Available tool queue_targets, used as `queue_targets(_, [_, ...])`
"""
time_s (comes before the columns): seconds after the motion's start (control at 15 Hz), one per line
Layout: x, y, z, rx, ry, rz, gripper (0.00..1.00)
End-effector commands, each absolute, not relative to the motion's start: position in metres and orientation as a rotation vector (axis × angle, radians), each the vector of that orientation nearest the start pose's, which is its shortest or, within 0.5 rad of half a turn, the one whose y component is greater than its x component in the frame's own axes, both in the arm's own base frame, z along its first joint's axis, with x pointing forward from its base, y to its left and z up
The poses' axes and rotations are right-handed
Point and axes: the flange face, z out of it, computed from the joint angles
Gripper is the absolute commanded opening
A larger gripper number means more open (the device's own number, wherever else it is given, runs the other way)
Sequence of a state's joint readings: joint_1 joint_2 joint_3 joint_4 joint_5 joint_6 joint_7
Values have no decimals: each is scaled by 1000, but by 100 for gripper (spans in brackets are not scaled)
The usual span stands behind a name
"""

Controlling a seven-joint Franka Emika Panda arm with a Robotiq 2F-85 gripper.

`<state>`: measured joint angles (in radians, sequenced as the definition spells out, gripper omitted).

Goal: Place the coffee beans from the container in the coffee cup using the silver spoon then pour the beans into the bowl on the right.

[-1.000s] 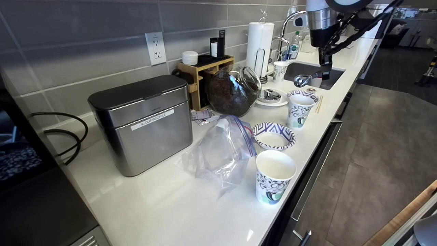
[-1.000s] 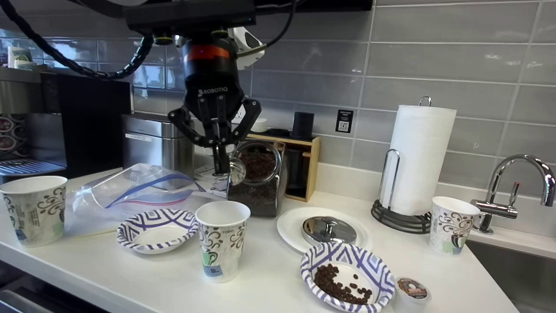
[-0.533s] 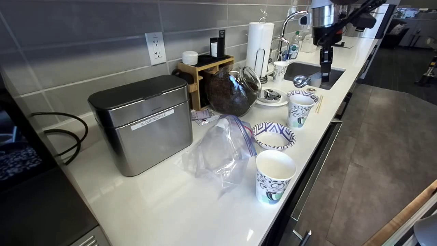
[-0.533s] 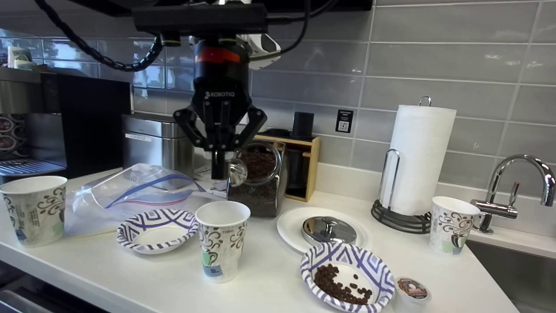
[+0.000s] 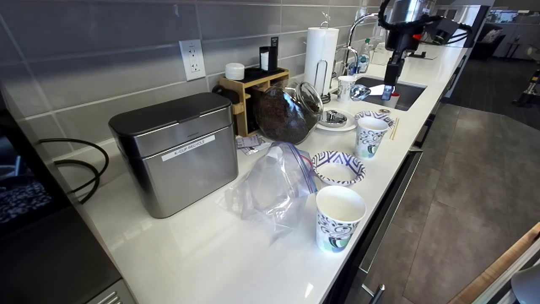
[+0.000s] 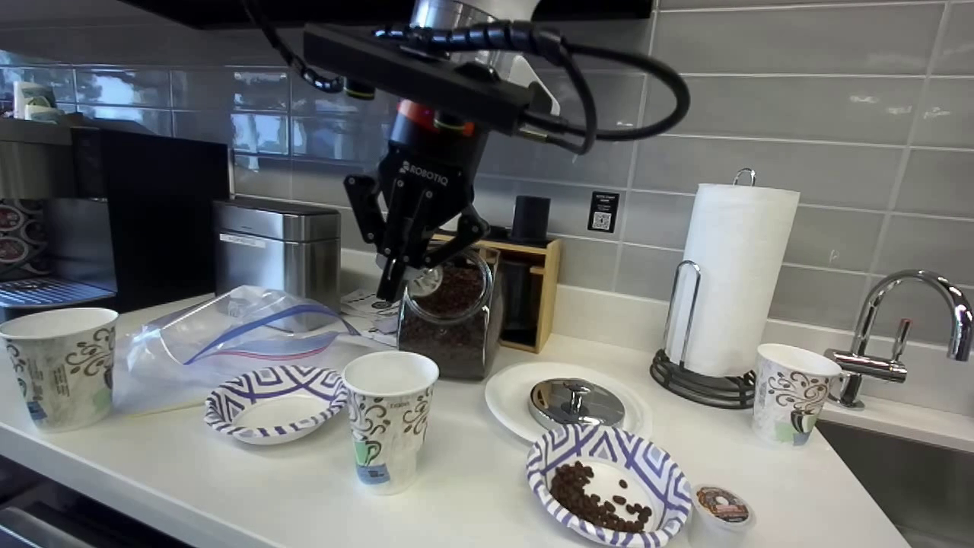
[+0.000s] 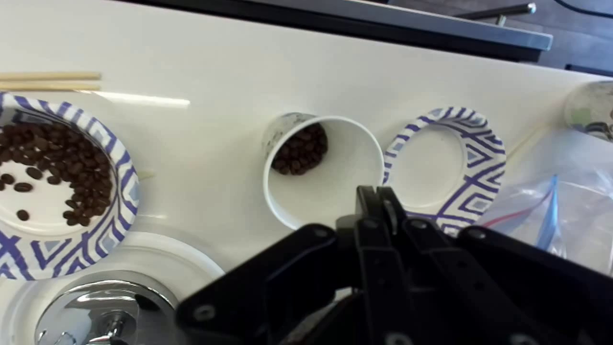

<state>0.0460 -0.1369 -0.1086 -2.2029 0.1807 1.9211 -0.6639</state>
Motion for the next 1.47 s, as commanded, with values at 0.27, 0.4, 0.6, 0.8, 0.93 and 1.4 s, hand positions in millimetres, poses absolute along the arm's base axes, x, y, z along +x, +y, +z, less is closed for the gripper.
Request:
queue_targets(0.27, [539,-23,406,-2512,-645,78,1])
queue_targets(0.4, [551,-23,400,-2447,-627,105,1])
queue_targets(0.6, [568,-24,393,-2411,-586,142,1])
queue_targets(0.8, [583,-24,382,-2369,-573,188,1])
queue_targets(0.93, [592,-22,376,-2338,-574,208,1])
queue_targets(1.4, [622,-12,357,-2293,-554,233,1])
